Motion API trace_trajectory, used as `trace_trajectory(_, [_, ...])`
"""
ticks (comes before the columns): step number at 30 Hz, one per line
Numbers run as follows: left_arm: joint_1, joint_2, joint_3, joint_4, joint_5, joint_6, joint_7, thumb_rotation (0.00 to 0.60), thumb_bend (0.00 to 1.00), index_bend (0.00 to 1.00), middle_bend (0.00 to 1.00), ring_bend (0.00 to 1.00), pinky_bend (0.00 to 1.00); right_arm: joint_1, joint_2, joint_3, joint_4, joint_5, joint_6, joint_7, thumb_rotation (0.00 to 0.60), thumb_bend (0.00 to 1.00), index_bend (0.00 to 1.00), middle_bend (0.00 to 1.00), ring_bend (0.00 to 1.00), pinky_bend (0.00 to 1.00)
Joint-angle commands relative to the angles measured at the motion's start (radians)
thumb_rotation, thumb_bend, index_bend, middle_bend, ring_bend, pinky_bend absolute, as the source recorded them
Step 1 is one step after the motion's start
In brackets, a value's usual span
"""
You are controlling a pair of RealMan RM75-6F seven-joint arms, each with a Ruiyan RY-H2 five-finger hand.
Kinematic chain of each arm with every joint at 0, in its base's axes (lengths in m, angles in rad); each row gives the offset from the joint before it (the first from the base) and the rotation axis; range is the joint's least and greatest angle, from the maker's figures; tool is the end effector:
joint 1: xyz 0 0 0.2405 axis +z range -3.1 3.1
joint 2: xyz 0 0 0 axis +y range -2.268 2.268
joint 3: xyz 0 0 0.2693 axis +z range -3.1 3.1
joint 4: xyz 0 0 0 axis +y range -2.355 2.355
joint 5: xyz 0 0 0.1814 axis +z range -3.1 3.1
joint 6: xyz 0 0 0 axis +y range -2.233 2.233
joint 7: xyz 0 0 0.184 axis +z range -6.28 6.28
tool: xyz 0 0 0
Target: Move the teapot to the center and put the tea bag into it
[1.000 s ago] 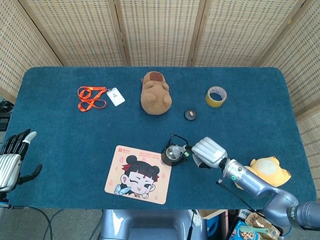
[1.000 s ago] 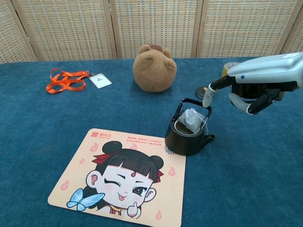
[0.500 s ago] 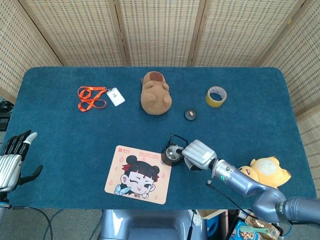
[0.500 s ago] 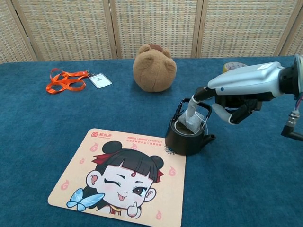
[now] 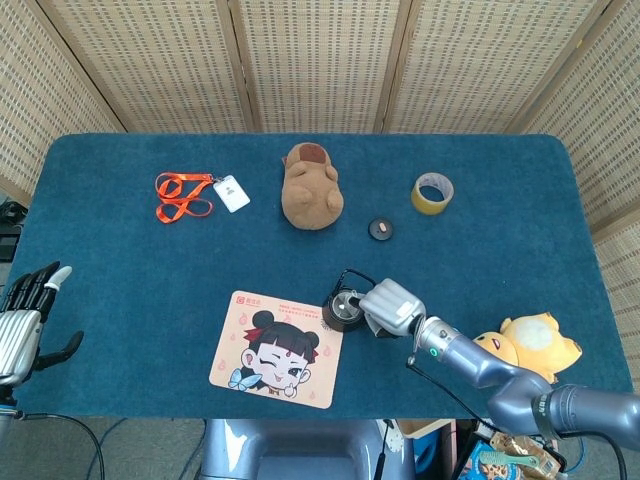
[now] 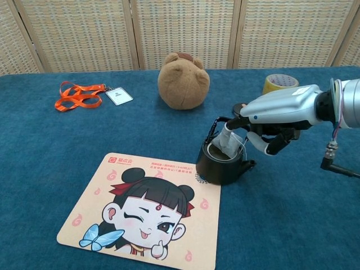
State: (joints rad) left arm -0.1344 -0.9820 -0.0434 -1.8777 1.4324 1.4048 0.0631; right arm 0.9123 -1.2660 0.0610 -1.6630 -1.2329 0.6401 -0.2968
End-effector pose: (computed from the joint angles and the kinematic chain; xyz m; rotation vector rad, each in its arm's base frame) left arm -0.2745 0.2275 0.2002 -1.4096 -1.0194 -0.9100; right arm -0.1224 -0.3603 0.0141 2.3440 -0.7584 0.6589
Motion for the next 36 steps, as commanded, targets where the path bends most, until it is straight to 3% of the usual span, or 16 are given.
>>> trace_trajectory(1, [-0.001, 0.000, -0.001, -0.001, -0.001, 0.000, 0.002, 0.600, 0.35, 0.00, 0.00, 0.00, 0.00, 0.004, -0.005, -0.005, 0.013, 0.009, -0.001, -0.011, 0.494, 1.00, 0.25, 0.95, 0.98, 1.00])
trace_trajectory(21, [-0.002, 0.001, 0.003, 0.001, -0.005, -0.012, -0.008, 0.600, 0.35, 0.00, 0.00, 0.00, 0.00, 0.027, -0.063, -0.037, 0.049, 0.035, -0.003, -0.070, 0.493, 0.99, 0.25, 0.95, 0.98, 1.00])
trace_trajectory(36, [-0.006, -0.004, -0.002, 0.008, -0.003, -0.013, -0.018, 0.600, 0.35, 0.00, 0.00, 0.00, 0.00, 0.016, 0.004, -0.032, -0.046, 0.031, 0.046, -0.071, 0.494, 1.00, 0.25, 0.95, 0.98, 1.00])
